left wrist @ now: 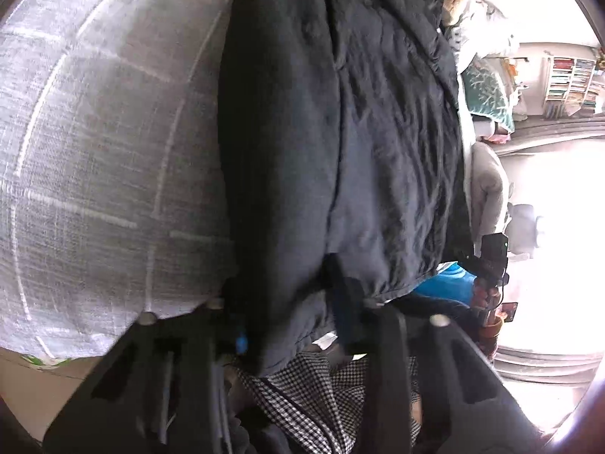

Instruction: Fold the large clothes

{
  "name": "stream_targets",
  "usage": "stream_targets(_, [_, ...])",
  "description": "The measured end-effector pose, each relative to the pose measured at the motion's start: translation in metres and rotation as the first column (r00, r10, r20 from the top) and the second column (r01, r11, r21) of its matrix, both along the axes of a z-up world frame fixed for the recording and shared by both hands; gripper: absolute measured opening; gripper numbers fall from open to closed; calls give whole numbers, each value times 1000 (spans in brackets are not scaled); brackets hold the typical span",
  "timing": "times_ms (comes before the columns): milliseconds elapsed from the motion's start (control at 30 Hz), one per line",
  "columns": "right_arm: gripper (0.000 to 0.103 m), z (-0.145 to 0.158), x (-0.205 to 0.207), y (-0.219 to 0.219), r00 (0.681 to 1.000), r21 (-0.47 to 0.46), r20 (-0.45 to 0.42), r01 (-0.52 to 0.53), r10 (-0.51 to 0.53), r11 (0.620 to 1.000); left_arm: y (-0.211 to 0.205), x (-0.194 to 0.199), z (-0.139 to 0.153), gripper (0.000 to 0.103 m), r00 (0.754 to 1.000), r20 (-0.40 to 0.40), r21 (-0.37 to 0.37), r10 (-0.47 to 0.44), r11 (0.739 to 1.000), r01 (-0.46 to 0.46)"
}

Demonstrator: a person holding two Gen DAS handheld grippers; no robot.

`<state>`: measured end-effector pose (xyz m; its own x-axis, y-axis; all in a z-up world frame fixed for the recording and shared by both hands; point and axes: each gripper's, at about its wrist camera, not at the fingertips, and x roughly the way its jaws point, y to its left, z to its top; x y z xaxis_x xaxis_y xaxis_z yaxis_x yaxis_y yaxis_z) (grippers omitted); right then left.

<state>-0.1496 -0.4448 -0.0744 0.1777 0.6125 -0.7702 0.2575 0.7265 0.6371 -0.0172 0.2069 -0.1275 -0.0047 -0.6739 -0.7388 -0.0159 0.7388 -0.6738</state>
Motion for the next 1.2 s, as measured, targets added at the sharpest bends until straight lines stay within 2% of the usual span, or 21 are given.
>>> stream_targets(33, [11, 8, 0, 3, 999, -21, 34, -3, 4, 1000, -1, 0, 5, 19, 1000, 18, 2, 0, 1000, 0])
stream_targets(133, [9, 34, 1, 18, 990, -97, 141, -10, 23, 995, -1, -2, 21, 10, 996, 88, 2, 8, 1000, -8])
stream_targets(267, [8, 68, 4, 34, 955, -150, 294, 15, 30, 988, -3, 0, 52, 8, 978, 199, -62, 59, 997, -48])
stream_targets(433, [8, 102, 15, 42, 904, -172, 428, 97, -15, 980, -15, 11, 93, 7, 936, 334, -115, 107, 991, -73])
stream_targets(533, [8, 120, 26, 47, 874, -187, 486, 130, -24, 974, -26, 22, 119, 7, 903, 407, -127, 139, 987, -95])
stream_targets(667, [8, 149, 44, 53, 825, -251, 565, 165, 6, 954, -30, 42, 159, 7, 818, 548, -104, 174, 985, -140])
stream_targets(733, [8, 163, 56, 50, 801, -257, 599, 186, 5, 948, -29, 54, 173, 7, 787, 585, -109, 193, 981, -159])
stream_targets(833, [8, 178, 75, 37, 774, -255, 633, 221, -10, 941, -29, 86, 188, 7, 748, 625, -102, 221, 974, -203])
stream_targets(933, [8, 189, 107, 19, 759, -247, 650, 261, -40, 933, -29, 128, 195, 8, 722, 643, -96, 255, 962, -254])
stream_targets(1000, [8, 193, 133, 11, 754, -248, 655, 288, -59, 925, -30, 161, 196, 8, 719, 638, -89, 276, 954, -287])
stream_targets(1133, [8, 193, 193, -5, 769, -260, 632, 332, -100, 907, -43, 220, 194, 8, 720, 633, -46, 286, 942, -334])
stream_targets(1200, [8, 189, 225, -13, 778, -268, 619, 340, -110, 901, -53, 252, 188, 8, 714, 648, -2, 266, 938, -347])
